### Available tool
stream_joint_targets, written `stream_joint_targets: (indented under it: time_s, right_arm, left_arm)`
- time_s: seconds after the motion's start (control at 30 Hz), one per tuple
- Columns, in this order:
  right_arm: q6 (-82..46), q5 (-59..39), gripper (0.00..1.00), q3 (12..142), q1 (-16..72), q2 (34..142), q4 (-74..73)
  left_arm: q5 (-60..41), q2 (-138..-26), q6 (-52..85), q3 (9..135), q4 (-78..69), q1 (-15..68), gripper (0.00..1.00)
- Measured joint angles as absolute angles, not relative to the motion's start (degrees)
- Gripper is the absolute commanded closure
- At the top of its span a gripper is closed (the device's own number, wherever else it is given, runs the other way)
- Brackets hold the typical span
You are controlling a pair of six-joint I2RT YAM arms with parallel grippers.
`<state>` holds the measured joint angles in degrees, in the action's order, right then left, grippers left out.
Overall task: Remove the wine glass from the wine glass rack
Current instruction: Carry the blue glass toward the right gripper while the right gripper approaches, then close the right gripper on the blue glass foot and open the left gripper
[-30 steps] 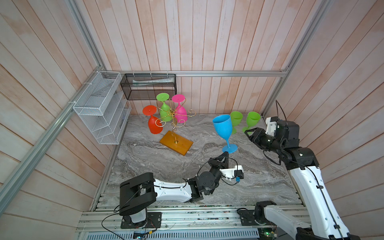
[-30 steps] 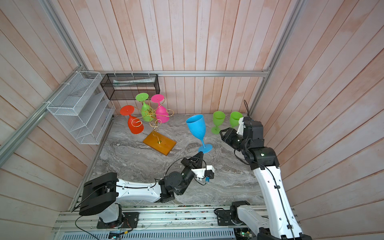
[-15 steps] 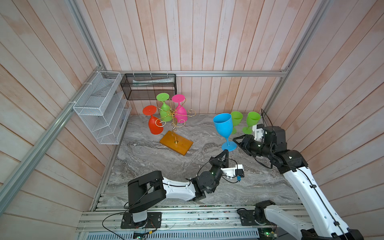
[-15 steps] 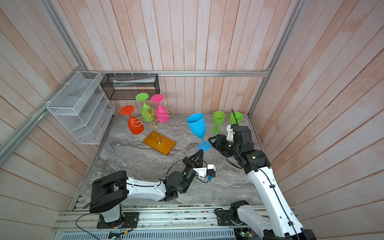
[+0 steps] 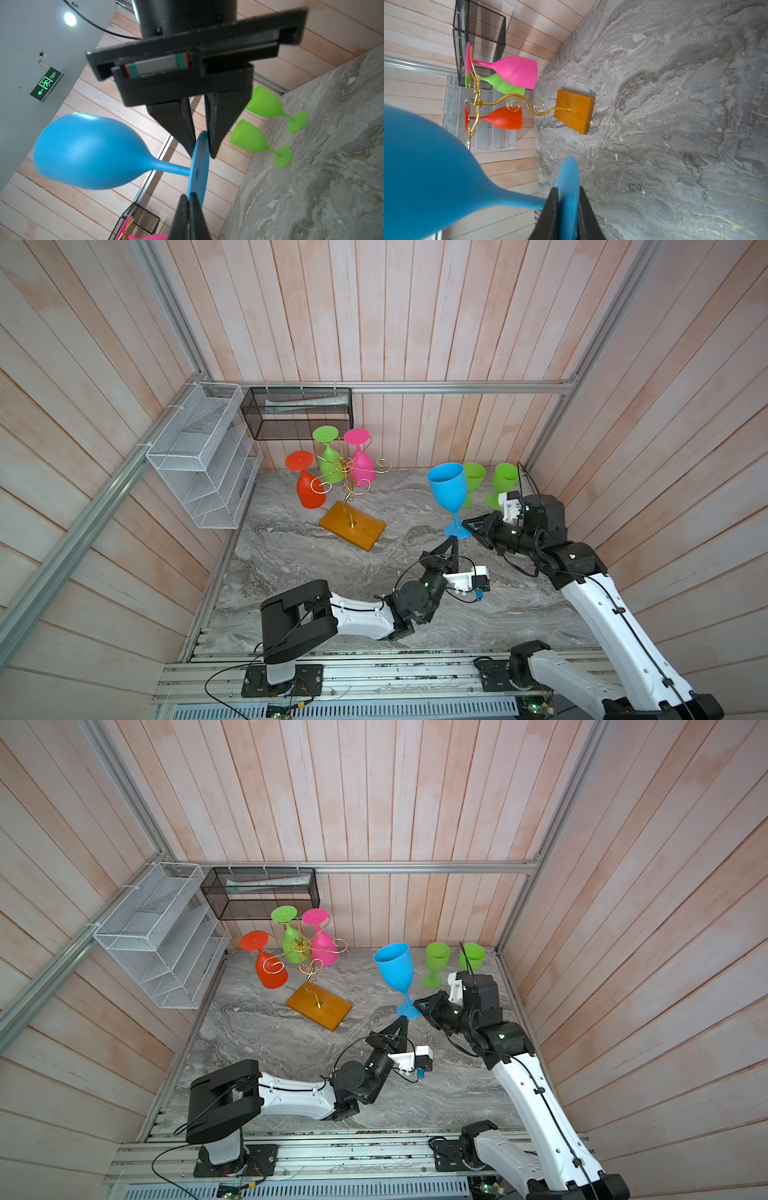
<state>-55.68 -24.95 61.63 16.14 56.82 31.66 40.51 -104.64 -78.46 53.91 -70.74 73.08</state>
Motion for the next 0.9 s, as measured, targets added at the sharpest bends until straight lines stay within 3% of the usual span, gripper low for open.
stream_joint_targets:
  time_s: [0.07,0.17,0.23,0.3,0.37,0.4,0.47,0.57,0.73,0.9]
  right_arm:
    - [-56.99,-25.58,1.00,61.65,16.29,56.66,30.15]
    - [-57.95,-25.61,1.00,61.63,16.36,56.38,29.65]
    - [-58.50,-25.58,1.00,61.45,16.36,56.01,29.36]
    - [-58.78,-25.58,1.00,60.55,16.34,55.35,28.18]
    - [-58.63,-25.06,1.00,59.20,15.92,54.63,27.42]
    - [-58.72,-24.93,1.00,58.37,15.42,54.30,27.11]
    - [-58.65,-24.64,1.00,56.75,14.31,53.71,25.93]
    - [-58.46,-23.55,1.00,54.11,12.08,52.16,23.66]
    - [-58.24,-23.44,1.00,49.89,7.14,49.28,17.08]
    - [-57.34,-23.40,1.00,45.43,4.03,46.98,10.72]
  left_arm:
    - [40.47,-105.08,-78.32,53.91,-70.87,73.10,1.00]
    - [40.53,-105.23,-78.11,54.00,-71.88,73.10,1.00]
    - [40.51,-105.21,-77.87,54.08,-72.03,73.12,0.92]
    - [40.53,-105.12,-77.60,54.28,-71.29,73.14,0.74]
    - [41.25,-104.51,-76.64,54.30,-69.67,73.23,0.52]
    - [41.47,-103.53,-75.59,54.30,-67.90,73.23,0.36]
    - [41.91,-100.86,-72.99,54.26,-63.88,73.38,0.18]
    - [41.47,-93.47,-66.63,54.22,-56.23,73.80,0.13]
    - [37.85,-81.01,-54.63,55.09,-41.30,74.39,0.13]
    - [26.61,-76.44,-39.79,65.67,-18.44,73.45,0.15]
